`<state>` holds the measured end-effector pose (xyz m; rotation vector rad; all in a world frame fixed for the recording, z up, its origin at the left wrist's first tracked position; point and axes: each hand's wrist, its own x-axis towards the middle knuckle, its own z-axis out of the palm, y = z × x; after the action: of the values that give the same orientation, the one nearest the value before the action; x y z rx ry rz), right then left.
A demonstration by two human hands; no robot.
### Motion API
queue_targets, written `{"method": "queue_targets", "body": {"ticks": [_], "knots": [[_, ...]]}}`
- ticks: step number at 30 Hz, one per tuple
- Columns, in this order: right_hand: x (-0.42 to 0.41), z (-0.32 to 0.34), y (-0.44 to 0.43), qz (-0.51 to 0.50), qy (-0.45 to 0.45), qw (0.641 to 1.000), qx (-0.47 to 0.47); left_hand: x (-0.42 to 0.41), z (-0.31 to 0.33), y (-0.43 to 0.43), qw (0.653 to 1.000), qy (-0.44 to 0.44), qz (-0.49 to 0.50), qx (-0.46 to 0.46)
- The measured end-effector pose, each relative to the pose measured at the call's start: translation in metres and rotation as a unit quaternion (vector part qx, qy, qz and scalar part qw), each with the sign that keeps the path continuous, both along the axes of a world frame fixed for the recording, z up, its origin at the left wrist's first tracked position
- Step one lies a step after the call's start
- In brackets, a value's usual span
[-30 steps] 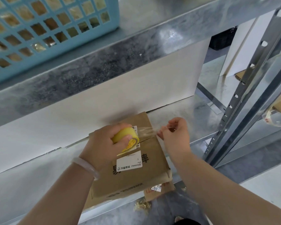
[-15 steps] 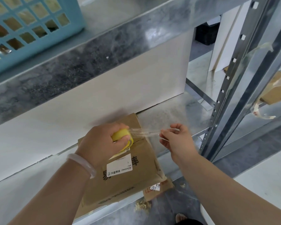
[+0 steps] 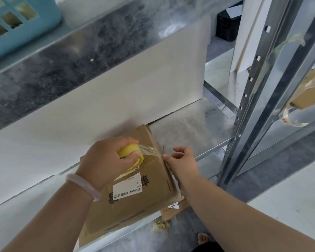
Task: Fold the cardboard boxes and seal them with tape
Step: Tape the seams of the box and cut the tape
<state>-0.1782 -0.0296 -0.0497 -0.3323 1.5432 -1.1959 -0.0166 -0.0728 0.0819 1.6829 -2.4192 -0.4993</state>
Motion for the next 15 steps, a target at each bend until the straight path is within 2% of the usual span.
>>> {"method": "queue_targets", "body": {"ticks": [9, 10, 13, 15], "knots": [[-0.006, -0.015, 0.0, 0.026, -0.031, 0.998, 0.054, 0.0, -0.001, -0.002, 1.0, 0.003, -0.01, -0.004], [-0.006, -0.016, 0.001, 0.034, -0.022, 0.998, 0.057, 0.001, -0.001, -0.002, 1.0, 0.003, -0.01, -0.004], [-0.002, -0.021, 0.01, 0.084, 0.085, 0.992, 0.04, 0.001, -0.001, -0.001, 1.0, 0.0, -0.01, -0.004], [0.0, -0.015, 0.02, 0.052, 0.122, 0.991, -0.003, 0.0, 0.0, -0.001, 1.0, -0.003, -0.012, -0.006]]}}
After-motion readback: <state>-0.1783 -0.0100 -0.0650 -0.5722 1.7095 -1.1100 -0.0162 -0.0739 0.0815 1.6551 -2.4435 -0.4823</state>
